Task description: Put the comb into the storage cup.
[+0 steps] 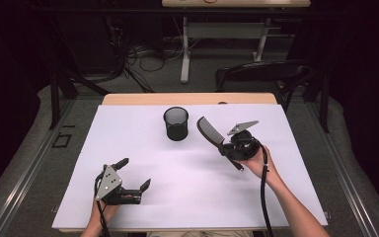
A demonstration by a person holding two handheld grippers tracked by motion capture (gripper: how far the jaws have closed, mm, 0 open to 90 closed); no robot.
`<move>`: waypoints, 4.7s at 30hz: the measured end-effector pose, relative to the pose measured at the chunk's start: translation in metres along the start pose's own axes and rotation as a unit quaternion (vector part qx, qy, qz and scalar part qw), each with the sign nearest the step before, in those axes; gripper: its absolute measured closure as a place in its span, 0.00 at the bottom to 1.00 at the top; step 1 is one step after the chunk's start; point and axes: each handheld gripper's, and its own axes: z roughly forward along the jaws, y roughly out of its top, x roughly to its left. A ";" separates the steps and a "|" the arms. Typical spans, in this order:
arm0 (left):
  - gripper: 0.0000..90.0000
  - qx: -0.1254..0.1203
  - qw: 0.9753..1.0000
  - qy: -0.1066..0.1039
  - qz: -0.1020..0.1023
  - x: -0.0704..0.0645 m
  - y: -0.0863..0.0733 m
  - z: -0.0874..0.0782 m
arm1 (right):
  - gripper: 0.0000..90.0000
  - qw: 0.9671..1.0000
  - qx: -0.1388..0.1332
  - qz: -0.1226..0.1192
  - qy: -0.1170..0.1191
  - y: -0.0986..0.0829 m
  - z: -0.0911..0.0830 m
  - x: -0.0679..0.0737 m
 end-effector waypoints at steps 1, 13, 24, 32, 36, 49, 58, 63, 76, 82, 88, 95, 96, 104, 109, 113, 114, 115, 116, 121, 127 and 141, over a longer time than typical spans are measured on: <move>0.00 0.000 1.000 0.000 0.000 0.000 0.000 0.000 | 0.80 1.000 -0.005 0.001 0.001 0.000 -0.001 0.000; 0.00 0.001 1.000 0.001 0.000 0.000 0.000 0.000 | 0.80 0.999 -0.054 -0.002 -0.002 0.001 -0.004 0.001; 0.00 0.001 1.000 0.003 0.002 0.000 0.000 -0.002 | 0.80 0.995 -0.102 0.000 -0.010 0.004 -0.002 0.004; 0.00 0.000 1.000 0.006 -0.001 0.001 -0.001 -0.006 | 0.80 0.992 -0.126 -0.004 -0.015 0.009 0.002 0.008; 0.00 0.000 1.000 0.007 -0.003 0.000 -0.002 -0.006 | 0.80 0.991 -0.136 -0.005 -0.015 0.011 0.002 0.010; 0.00 -0.002 1.000 0.006 0.000 0.000 -0.001 -0.006 | 0.80 0.987 -0.162 -0.001 -0.027 0.014 -0.002 0.008; 0.00 -0.001 1.000 0.008 -0.004 0.000 -0.002 -0.007 | 0.80 0.983 -0.184 -0.004 -0.029 0.019 -0.007 0.011; 0.00 -0.001 1.000 0.010 -0.004 0.001 -0.002 -0.007 | 0.80 0.981 -0.192 -0.005 -0.031 0.023 -0.008 0.011; 0.00 0.000 1.000 0.012 -0.004 0.001 -0.002 -0.009 | 0.80 0.977 -0.212 -0.008 -0.031 0.038 -0.012 0.012; 0.00 -0.001 1.000 0.013 -0.003 0.001 -0.002 -0.010 | 0.80 0.976 -0.215 -0.007 -0.028 0.044 -0.009 0.013; 0.00 0.000 1.000 0.012 -0.004 0.001 -0.002 -0.009 | 0.80 0.975 -0.222 -0.004 -0.027 0.048 -0.007 0.012; 0.00 0.000 1.000 0.012 -0.004 0.001 -0.002 -0.009 | 0.80 0.972 -0.233 -0.001 -0.026 0.055 -0.007 0.012; 0.00 0.000 1.000 0.012 -0.005 0.001 -0.002 -0.009 | 0.80 0.972 -0.235 -0.001 -0.025 0.057 -0.007 0.012; 0.00 0.001 1.000 0.012 -0.006 0.001 -0.003 -0.009 | 0.80 0.970 -0.241 -0.002 -0.025 0.063 -0.005 0.013; 0.00 0.000 1.000 0.013 -0.004 0.001 -0.003 -0.011 | 0.80 0.970 -0.243 -0.002 -0.024 0.066 -0.003 0.013; 0.00 -0.001 1.000 0.015 -0.003 0.001 -0.002 -0.011 | 0.80 0.969 -0.245 -0.003 -0.022 0.071 -0.002 0.014; 0.00 0.000 1.000 0.014 -0.003 0.001 -0.002 -0.011 | 0.80 0.969 -0.246 -0.003 -0.022 0.072 -0.002 0.015; 0.00 0.000 1.000 0.014 -0.003 0.001 -0.002 -0.010 | 0.80 0.969 -0.246 -0.005 -0.022 0.073 -0.002 0.015; 0.00 -0.001 1.000 0.014 -0.003 0.001 -0.002 -0.010 | 0.80 0.969 -0.247 -0.004 -0.021 0.074 -0.001 0.016; 0.00 0.000 1.000 0.013 -0.003 0.001 -0.002 -0.010 | 0.80 0.967 -0.253 -0.006 -0.019 0.079 -0.001 0.019; 0.00 -0.003 1.000 0.014 -0.004 0.001 -0.002 -0.010 | 0.80 0.967 -0.254 -0.010 -0.019 0.083 0.001 0.020; 0.00 0.000 1.000 0.009 -0.002 0.001 -0.001 -0.007 | 0.80 0.966 -0.258 -0.006 -0.024 0.094 0.001 0.017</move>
